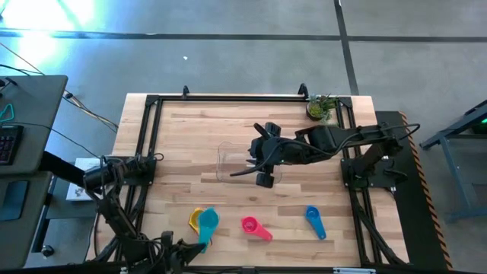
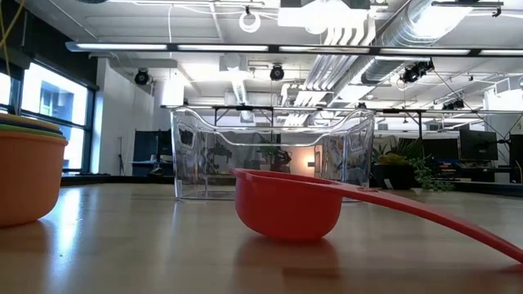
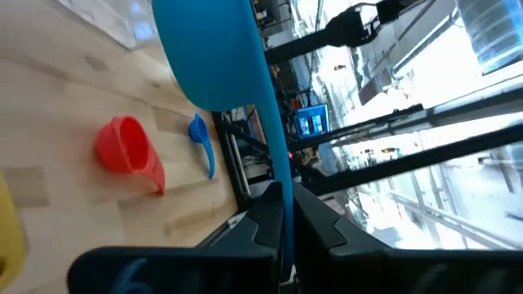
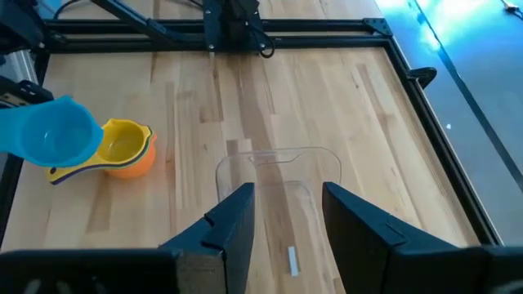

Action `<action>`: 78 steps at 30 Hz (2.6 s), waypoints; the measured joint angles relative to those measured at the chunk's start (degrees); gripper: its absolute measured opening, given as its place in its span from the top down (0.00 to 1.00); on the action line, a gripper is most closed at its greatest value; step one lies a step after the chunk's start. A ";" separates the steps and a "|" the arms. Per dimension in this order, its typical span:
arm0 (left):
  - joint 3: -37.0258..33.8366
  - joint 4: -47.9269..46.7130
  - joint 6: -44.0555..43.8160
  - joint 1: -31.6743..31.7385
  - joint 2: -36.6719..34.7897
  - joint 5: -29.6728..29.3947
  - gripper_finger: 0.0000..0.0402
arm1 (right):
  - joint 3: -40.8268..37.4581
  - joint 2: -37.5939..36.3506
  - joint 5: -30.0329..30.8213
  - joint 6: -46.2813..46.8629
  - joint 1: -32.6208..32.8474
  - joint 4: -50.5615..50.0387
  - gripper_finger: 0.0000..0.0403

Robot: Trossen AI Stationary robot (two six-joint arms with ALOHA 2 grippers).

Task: Nest measuring cups in basket
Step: Stack the light blue measuring cup on top of the yellow measuring cup

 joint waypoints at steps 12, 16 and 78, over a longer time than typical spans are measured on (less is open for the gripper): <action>0.02 -2.44 -0.87 -1.92 0.98 -0.02 0.99 | 0.00 0.00 -0.03 1.82 0.00 0.09 0.66; 0.02 -3.05 -5.23 -1.91 3.51 0.07 0.99 | 0.00 0.00 -1.08 1.95 0.02 0.13 0.66; -13.04 -32.89 -25.21 -5.19 -15.97 3.01 0.99 | 0.00 0.04 -2.32 2.80 0.05 -1.56 0.66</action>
